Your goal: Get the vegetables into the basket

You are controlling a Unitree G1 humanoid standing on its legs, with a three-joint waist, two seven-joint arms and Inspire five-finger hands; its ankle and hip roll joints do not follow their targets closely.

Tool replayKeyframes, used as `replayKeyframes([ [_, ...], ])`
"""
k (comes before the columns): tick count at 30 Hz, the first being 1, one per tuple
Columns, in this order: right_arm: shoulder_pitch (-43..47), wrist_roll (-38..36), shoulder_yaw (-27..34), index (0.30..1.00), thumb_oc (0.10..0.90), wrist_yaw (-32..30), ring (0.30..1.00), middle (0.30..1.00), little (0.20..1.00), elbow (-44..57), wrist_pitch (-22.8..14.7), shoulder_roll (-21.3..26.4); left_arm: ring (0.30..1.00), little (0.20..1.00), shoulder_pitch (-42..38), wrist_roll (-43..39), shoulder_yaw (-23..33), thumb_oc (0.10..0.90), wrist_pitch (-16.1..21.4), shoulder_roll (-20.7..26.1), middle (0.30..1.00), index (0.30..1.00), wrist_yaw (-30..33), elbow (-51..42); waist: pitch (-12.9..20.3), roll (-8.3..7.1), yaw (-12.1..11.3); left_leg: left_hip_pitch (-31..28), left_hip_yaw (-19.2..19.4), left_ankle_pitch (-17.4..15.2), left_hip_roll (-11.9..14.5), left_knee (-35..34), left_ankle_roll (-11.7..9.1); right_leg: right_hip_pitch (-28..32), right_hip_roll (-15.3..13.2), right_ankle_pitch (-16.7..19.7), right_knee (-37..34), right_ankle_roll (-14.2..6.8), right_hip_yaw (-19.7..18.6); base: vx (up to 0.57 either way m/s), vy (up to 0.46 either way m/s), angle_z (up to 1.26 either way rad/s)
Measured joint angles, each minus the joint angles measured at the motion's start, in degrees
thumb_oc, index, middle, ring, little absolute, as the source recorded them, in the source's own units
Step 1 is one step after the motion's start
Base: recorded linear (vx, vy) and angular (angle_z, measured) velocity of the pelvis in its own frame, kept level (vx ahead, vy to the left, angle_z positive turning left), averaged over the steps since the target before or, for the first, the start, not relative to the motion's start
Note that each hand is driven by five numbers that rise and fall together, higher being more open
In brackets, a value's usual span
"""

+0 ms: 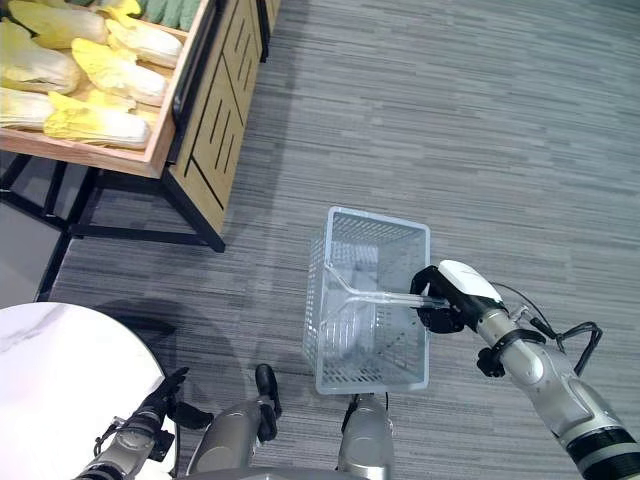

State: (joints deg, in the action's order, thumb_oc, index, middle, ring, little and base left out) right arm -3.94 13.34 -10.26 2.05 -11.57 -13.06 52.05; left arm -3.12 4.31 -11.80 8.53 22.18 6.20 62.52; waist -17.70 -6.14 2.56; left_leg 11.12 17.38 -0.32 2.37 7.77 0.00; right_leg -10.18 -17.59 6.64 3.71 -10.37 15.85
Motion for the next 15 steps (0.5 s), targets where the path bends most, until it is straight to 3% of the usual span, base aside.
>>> replayKeyframes([
  [5,-2.3,2.7,1.5,0.3,0.4,-2.6,0.3,0.3,0.3,-11.1,1.9,-3.9,1.0,1.0,1.8,0.5,-0.1,0.9,0.1,-0.9,1.0,1.0,0.0,0.4,1.8,1.11,0.0,-3.8,0.6,2.7,1.2,-5.5,-1.4,1.8,2.4,-0.3,-2.2,0.7,0.0,0.06,-0.109,-0.1],
  [11,-4.0,4.3,1.6,0.3,0.4,-4.7,0.3,0.3,0.3,-24.3,3.2,-4.9,1.0,1.0,3.8,1.9,-1.6,0.9,0.1,-3.2,1.0,1.0,-0.1,2.5,6.5,4.56,0.6,-7.6,0.8,3.9,2.2,-10.0,-2.2,5.0,4.7,-0.3,-5.8,0.8,0.2,0.07,-0.101,-0.08],
  [15,-5.0,4.3,3.3,0.3,0.4,-6.5,0.3,0.3,0.3,-31.9,3.3,-10.4,1.0,1.0,4.8,2.4,-2.0,0.9,0.0,-4.2,1.0,1.0,-0.3,2.8,8.6,5.38,0.8,-10.1,1.2,4.5,3.5,-11.7,-3.2,6.8,6.6,-0.5,-7.0,1.2,-0.1,0.07,-0.069,-0.09],
])
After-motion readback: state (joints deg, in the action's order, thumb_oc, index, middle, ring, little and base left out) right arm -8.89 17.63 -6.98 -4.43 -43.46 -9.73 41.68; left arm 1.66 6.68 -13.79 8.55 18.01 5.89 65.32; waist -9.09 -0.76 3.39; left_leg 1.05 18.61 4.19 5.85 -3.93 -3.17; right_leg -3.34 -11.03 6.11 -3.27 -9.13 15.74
